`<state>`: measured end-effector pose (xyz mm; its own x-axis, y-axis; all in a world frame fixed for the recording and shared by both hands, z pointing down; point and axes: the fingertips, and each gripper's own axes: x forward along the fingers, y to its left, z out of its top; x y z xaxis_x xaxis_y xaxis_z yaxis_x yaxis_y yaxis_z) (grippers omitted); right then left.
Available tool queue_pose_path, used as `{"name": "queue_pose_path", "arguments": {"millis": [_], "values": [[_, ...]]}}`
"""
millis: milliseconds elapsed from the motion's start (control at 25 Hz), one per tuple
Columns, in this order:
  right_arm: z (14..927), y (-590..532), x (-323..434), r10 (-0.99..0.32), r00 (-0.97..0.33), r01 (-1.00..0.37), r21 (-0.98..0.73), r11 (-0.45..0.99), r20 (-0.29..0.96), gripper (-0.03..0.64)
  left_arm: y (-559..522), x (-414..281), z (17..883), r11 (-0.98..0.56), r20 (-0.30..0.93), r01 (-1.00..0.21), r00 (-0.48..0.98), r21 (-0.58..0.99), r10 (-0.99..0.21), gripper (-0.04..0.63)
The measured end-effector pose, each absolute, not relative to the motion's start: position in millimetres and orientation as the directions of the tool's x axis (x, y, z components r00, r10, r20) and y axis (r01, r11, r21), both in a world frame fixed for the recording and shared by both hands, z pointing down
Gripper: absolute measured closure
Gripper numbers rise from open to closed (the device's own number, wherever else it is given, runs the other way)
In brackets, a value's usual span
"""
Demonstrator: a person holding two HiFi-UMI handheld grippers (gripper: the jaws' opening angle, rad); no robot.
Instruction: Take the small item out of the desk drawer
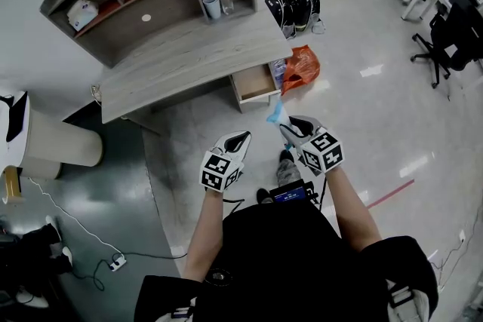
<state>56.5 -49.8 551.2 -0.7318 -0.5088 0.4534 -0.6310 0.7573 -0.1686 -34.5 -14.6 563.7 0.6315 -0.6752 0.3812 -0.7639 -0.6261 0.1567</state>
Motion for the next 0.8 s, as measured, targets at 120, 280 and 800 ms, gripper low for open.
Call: {"name": "queue_pose_path", "arguments": {"millis": [120,280,800], "values": [[550.3,-46.5,55.4,-0.513,-0.731,-0.633,-0.166,0.756,0.450,0.492,-12.6,-34.8,563.7,-0.630,0.384,-0.763,0.631,0.147,-0.674,0.597],[546.0,-44.9,55.4,-0.519,-0.728,-0.637,-0.162,0.753,0.447,0.492,-11.6,-35.4,561.1,-0.633,0.385,-0.761,0.630,0.138,-0.674,0.598],[544.1,-49.8,54.6,-0.523,-0.728,-0.637,-0.154,0.755,0.443,0.492,-15.3,-32.9,560.8,-0.642,0.379,-0.753,0.641,0.143,-0.667,0.598]]}}
